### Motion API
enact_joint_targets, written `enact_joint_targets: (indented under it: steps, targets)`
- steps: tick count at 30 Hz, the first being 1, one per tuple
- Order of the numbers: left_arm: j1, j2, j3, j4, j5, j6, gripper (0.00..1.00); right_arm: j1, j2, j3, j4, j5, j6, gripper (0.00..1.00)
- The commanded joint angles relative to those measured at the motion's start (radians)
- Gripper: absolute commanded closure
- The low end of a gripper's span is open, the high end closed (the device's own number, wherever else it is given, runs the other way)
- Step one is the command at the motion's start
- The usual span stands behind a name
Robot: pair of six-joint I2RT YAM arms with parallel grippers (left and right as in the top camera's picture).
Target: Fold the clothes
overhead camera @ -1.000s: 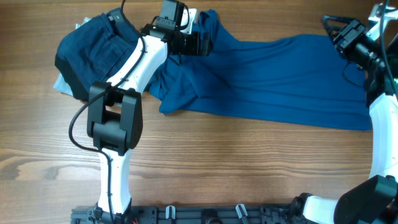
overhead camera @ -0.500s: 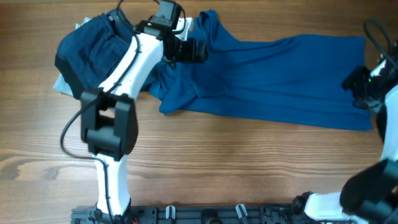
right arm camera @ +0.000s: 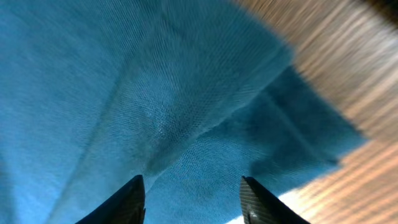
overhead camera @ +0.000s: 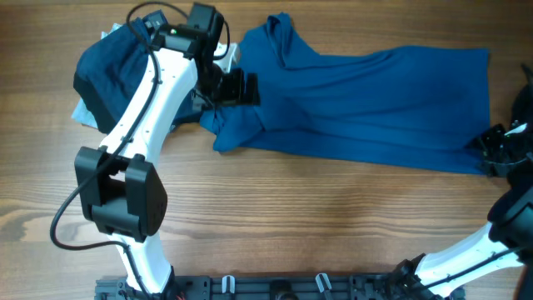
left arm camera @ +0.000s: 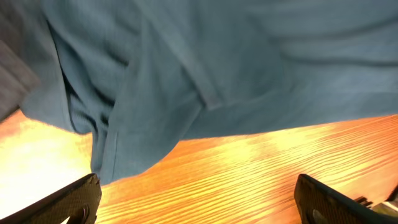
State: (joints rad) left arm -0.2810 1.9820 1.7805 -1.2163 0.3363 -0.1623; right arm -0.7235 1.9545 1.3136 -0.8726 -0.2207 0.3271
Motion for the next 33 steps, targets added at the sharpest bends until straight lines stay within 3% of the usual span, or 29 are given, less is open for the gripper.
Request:
enact_joint_targets:
  steps: [1, 6, 11, 13, 15, 17, 23, 28, 33]
  targets:
    - [0.005, 0.014, -0.087, -0.002, -0.01, -0.003, 0.0, 0.006, 0.042, -0.013, -0.004, 0.051, 0.043, 0.71]
    - [0.005, 0.014, -0.204, 0.061, -0.013, -0.019, 0.02, 0.006, 0.05, -0.021, -0.003, 0.139, 0.057, 0.92]
    - [0.005, 0.015, -0.33, 0.198, -0.029, -0.039, 0.14, 0.006, 0.05, -0.06, 0.02, 0.139, 0.068, 0.95]
    - [0.005, 0.015, -0.375, 0.253, -0.049, -0.059, 0.27, 0.006, 0.05, -0.062, 0.019, 0.138, 0.068, 0.96]
    - [0.005, 0.015, -0.42, 0.336, -0.066, -0.06, 0.5, 0.006, 0.05, -0.062, 0.019, 0.138, 0.069, 0.96]
    - [0.005, 0.015, -0.446, 0.394, -0.073, -0.063, 0.64, 0.006, 0.05, -0.062, 0.019, 0.138, 0.068, 0.96]
    - [0.003, 0.015, -0.461, 0.491, -0.264, -0.063, 0.86, 0.006, 0.05, -0.062, 0.02, 0.138, 0.068, 0.96]
    - [0.003, -0.001, -0.45, 0.513, -0.264, -0.063, 0.95, 0.006, 0.05, -0.062, 0.02, 0.138, 0.068, 0.95]
    - [0.003, -0.09, -0.412, 0.506, -0.237, -0.058, 0.95, 0.006, 0.05, -0.062, 0.024, 0.138, 0.068, 0.95]
